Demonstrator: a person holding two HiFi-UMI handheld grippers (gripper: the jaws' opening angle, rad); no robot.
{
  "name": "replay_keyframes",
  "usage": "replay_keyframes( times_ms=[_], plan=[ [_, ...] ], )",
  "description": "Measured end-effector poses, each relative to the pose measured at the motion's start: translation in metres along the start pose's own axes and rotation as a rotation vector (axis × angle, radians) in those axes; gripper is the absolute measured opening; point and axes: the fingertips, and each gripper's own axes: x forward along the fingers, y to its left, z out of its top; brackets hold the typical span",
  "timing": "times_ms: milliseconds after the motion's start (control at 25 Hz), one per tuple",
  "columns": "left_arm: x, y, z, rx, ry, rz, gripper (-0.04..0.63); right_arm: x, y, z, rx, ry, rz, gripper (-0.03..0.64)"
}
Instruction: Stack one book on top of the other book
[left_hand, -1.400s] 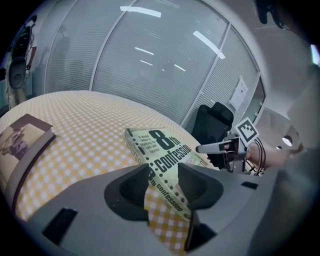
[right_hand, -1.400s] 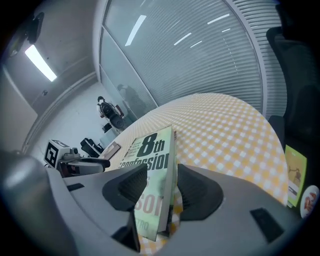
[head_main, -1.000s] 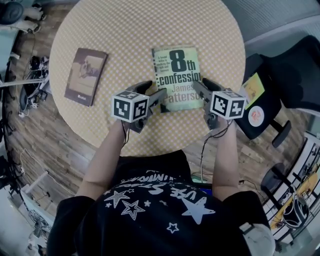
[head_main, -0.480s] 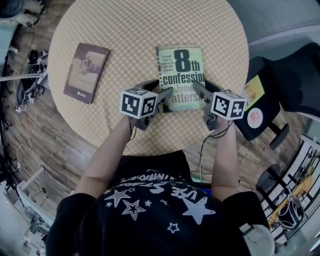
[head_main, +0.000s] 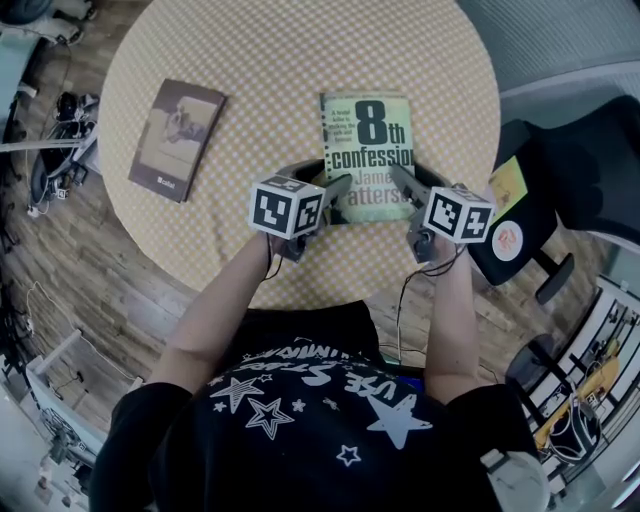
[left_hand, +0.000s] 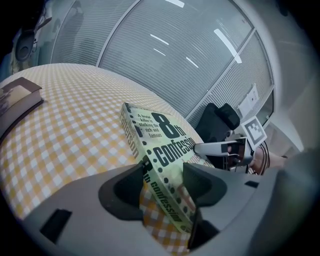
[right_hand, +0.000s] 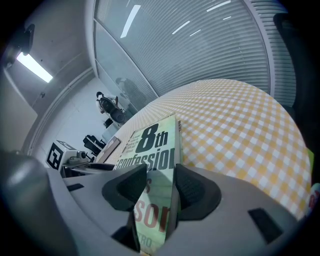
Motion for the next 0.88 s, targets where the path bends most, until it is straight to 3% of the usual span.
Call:
replay_keyframes(
  times_ms=[400,880],
  plan=[
    [-0.032,0.001,0.019,0.042,-0.112,0.064,0.230,-0.008,0.031,0.004,-0.037,-0.047,0.026,0.182],
    [-0.093,0.011,0.024,0.054,-0.246,0.068,0.218,-0.012,0.090,0.007,-0.083,-0.146,0.025,0.183]
  ],
)
